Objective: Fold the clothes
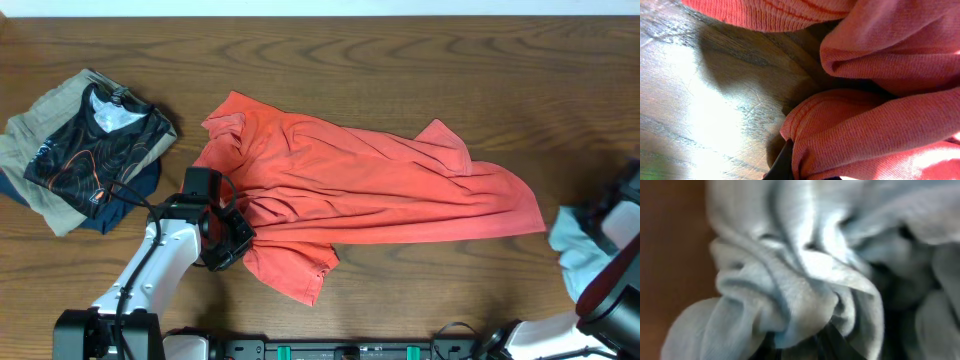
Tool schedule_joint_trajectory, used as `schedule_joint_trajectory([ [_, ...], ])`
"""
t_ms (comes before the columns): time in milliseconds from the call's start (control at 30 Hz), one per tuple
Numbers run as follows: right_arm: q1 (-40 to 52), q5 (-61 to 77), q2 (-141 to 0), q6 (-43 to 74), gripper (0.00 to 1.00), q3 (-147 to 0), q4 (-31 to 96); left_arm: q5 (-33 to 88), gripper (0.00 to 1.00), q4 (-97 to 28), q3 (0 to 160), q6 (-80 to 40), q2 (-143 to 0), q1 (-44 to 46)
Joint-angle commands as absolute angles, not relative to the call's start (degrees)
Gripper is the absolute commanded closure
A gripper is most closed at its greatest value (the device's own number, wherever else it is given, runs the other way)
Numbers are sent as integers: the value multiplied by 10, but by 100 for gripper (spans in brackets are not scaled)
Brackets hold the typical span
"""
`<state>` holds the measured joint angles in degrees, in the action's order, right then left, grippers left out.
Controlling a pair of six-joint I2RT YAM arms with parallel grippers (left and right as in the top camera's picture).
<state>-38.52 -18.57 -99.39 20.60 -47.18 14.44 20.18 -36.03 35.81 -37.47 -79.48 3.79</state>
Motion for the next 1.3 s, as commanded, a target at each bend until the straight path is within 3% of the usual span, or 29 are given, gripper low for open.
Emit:
schedule_joint_trajectory([
  [0, -433, -207, -1014, 211, 74, -507, 175, 190, 94, -364, 365, -375, -790, 34],
  [200, -446, 76, -1014, 192, 50, -581, 232, 190, 94, -362, 365, -375, -790, 34],
  [333, -441, 256, -1014, 192, 45, -594, 279, 190, 94, -363, 365, -375, -790, 34],
  [567, -396, 216, -1014, 158, 41, -587, 381, 190, 94, -366, 365, -375, -790, 34],
  [833, -356, 135, -1014, 156, 41, -561, 426, 190, 94, -367, 365, -375, -790, 34],
  [1100, -341, 134, -1014, 158, 43, -483, 358, 190, 94, -367, 365, -375, -790, 34],
  [1267, -341, 133, -1014, 158, 64, -452, 325, 190, 94, -373, 365, -375, -790, 34],
])
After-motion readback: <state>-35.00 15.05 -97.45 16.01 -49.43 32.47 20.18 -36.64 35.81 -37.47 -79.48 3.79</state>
